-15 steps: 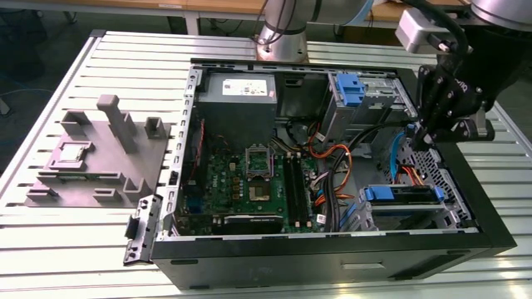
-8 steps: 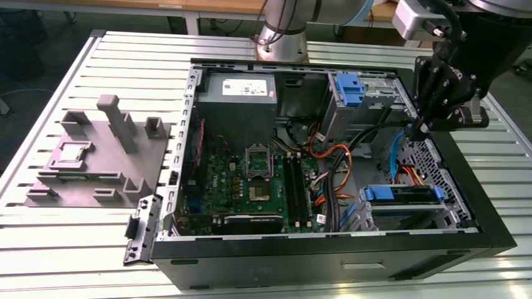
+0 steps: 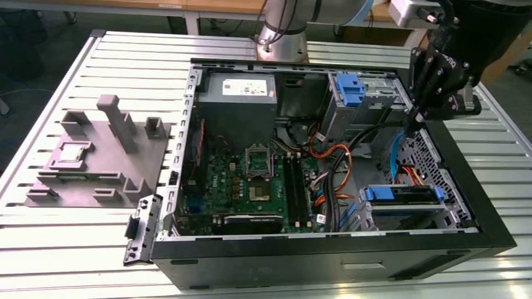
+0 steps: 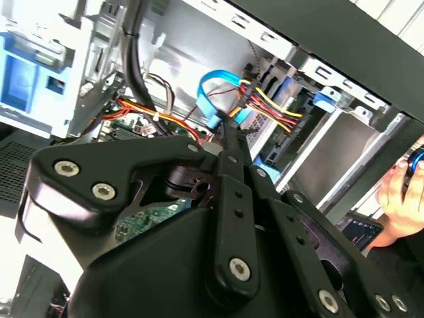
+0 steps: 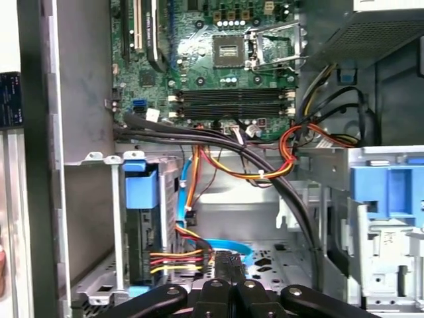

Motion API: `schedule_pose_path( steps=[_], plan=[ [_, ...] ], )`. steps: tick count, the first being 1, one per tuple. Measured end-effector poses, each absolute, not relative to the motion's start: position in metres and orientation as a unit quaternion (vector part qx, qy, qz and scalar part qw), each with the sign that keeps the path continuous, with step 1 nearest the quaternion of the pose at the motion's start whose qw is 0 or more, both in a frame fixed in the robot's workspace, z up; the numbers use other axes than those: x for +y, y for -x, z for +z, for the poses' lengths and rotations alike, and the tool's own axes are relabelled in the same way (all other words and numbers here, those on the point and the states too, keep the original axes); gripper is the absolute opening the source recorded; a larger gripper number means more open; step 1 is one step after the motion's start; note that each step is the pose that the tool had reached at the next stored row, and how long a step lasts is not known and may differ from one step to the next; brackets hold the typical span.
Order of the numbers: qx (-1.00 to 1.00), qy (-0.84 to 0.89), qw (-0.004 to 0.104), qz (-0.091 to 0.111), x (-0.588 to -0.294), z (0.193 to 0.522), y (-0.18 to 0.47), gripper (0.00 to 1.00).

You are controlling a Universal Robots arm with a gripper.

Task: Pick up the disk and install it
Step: 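Insert the second disk wire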

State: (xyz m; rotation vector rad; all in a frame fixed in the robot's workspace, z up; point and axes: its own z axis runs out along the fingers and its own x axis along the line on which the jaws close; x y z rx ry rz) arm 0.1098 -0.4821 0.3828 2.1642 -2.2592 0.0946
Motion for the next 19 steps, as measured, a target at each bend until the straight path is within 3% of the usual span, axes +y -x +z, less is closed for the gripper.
schedule_pose_path(
  steps=[4, 9, 19],
  plan=[
    [-0.722, -0.691, 0.011, 0.035, -0.471, 0.383, -0.111, 0.10],
    [-0.720, -0.691, 0.031, 0.055, -0.466, 0.381, -0.112, 0.10],
    [-0.720, -0.691, 0.033, 0.055, -0.464, 0.381, -0.111, 0.10]
  ],
)
